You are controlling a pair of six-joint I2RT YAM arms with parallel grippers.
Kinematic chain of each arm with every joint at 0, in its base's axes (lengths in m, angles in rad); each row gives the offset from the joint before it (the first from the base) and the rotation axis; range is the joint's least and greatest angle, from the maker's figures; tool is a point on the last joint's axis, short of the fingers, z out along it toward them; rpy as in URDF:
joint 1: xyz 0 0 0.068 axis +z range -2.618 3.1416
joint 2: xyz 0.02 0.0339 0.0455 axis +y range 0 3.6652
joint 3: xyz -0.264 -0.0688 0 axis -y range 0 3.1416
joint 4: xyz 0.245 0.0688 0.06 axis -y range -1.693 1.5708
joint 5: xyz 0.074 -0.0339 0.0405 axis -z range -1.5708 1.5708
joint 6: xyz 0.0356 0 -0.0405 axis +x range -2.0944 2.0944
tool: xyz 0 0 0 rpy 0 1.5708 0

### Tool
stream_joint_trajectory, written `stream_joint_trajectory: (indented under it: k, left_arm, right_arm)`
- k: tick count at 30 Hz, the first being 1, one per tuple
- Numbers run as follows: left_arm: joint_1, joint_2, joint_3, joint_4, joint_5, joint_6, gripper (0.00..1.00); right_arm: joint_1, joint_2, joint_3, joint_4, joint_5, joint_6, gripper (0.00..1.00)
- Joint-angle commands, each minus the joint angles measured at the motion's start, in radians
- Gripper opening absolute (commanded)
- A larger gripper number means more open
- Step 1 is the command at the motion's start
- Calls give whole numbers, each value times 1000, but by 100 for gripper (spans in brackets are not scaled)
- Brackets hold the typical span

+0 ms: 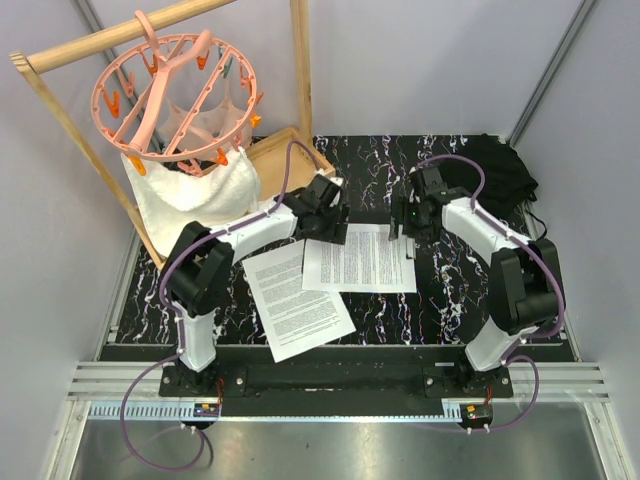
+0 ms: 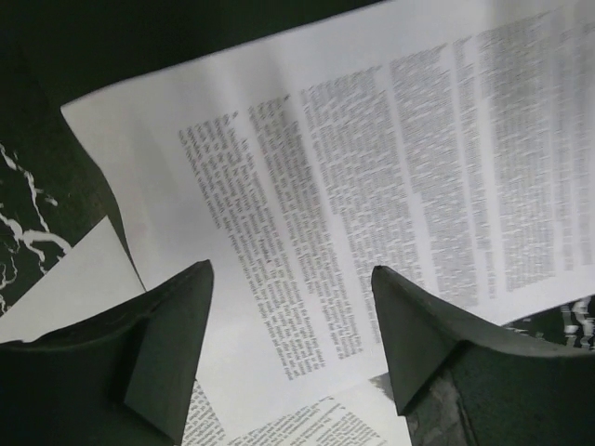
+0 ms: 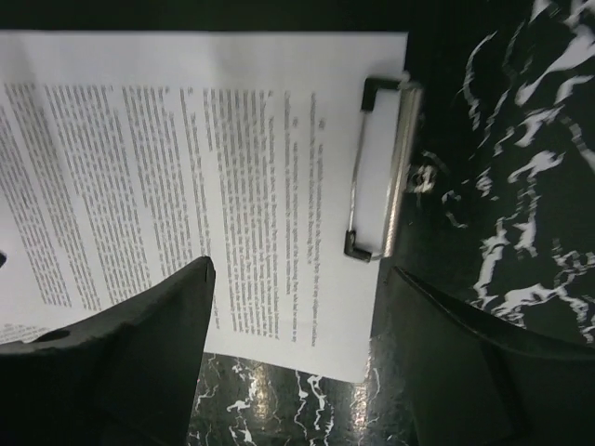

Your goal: Put the files into the folder

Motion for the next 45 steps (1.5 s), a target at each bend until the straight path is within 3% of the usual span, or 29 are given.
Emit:
stream_joint_trajectory:
  k: [1, 8, 17, 25, 36, 42, 45]
  left_arm:
    - [-3, -27, 128, 17, 63, 21, 74]
    - [-5, 126, 230, 12, 126, 1, 73]
    - [-14, 224, 234, 20, 80, 9, 69]
    - [-14, 227, 201, 29, 64, 12, 68]
    - [-26, 186, 174, 34, 58, 21, 67]
    - [-33, 168, 183, 25, 58, 21, 67]
    - [-34, 154, 194, 9, 63, 24, 67]
  right_arm:
    - [-32, 48, 106, -48, 84, -59, 82]
    - [-35, 159, 175, -8, 86, -102, 60]
    - [-35, 243, 179, 1, 107, -125, 64]
    - [-35, 266, 166, 12, 113, -118, 44]
    - [-35, 277, 118, 20, 151, -119, 49]
    - [-35, 274, 103, 21, 142, -113, 38]
    - [-35, 281, 101, 29, 138, -113, 38]
